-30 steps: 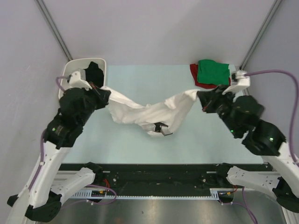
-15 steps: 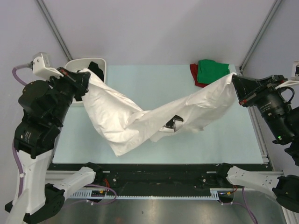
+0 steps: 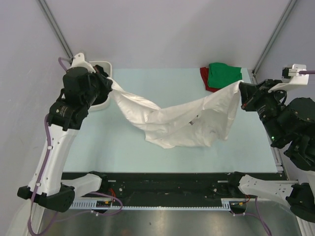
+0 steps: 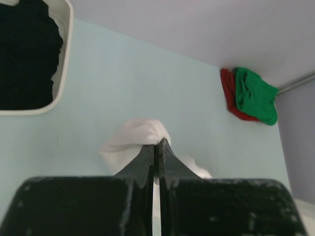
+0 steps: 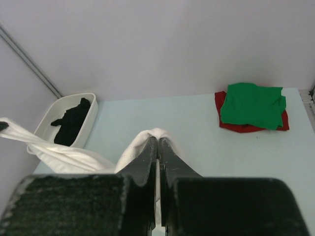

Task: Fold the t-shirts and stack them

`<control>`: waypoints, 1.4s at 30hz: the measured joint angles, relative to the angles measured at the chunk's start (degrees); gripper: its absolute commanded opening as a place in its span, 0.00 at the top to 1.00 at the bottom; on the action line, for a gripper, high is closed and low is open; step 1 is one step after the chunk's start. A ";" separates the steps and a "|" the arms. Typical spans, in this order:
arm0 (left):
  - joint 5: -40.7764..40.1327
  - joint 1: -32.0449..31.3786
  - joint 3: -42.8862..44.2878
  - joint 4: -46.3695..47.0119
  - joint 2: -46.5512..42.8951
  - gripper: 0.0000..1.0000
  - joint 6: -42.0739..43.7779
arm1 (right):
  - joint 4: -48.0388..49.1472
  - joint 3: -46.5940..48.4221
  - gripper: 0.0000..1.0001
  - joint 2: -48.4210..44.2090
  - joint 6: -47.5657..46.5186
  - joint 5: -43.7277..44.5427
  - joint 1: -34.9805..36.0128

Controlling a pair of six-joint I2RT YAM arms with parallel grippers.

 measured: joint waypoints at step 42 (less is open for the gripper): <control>14.49 5.97 -53.46 22.12 -0.48 0.55 -16.02 | 9.42 -27.36 1.00 12.35 6.99 -14.03 -23.78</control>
